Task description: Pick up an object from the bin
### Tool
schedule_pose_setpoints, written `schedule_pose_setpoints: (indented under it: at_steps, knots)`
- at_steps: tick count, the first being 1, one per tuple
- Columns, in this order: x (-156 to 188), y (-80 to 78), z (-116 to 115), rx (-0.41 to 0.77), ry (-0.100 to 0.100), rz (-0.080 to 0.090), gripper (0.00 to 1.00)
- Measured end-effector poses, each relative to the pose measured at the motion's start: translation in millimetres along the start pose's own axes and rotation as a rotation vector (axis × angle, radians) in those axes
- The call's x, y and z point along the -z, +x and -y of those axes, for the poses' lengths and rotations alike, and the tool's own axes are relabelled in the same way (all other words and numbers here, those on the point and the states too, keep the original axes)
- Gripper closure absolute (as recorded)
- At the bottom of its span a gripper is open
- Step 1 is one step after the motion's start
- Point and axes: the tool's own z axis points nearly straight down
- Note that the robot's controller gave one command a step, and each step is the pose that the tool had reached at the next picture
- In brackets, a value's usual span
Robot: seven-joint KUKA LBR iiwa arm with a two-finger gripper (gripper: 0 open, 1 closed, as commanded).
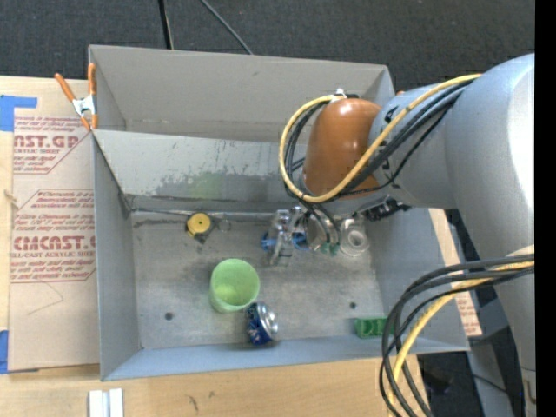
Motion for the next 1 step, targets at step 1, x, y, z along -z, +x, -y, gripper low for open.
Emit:
schedule_pose_setpoints:
  at_steps: [1]
  knots:
    - [124.4, 15.6, 6.6, -0.014, 0.000, 0.008, 1.00]
